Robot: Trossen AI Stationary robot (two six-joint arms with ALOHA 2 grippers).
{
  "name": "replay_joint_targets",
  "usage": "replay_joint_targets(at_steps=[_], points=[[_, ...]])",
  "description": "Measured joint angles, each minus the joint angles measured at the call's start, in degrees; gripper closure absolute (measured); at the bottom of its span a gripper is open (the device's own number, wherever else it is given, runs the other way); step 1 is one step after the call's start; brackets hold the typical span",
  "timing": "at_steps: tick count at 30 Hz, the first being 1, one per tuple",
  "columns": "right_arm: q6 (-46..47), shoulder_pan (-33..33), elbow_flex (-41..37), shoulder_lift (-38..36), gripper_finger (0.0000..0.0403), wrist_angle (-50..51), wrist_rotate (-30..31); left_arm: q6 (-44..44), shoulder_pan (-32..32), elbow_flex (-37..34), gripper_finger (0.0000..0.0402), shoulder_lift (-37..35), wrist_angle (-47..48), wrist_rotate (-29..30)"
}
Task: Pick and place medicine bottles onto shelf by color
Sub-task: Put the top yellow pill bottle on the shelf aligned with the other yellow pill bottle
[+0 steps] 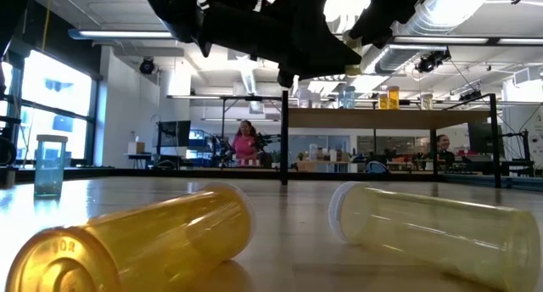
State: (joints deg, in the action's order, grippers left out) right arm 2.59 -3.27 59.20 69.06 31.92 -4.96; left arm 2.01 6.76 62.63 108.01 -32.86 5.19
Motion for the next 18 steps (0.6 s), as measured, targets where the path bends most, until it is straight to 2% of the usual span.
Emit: replay_joint_targets(at_steps=[8, 18], points=[[-0.10, -0.02, 0.00, -1.98, 0.0299, 0.98, 1.50, -0.17, 0.15, 0.00, 0.0209, -0.94, 1.40, -0.03], [-0.04, -0.02, 0.00, -10.97, 0.0299, 3.66, 10.82, -3.69, 1.22, 0.02, 0.0200, -8.51, 10.06, -0.02]])
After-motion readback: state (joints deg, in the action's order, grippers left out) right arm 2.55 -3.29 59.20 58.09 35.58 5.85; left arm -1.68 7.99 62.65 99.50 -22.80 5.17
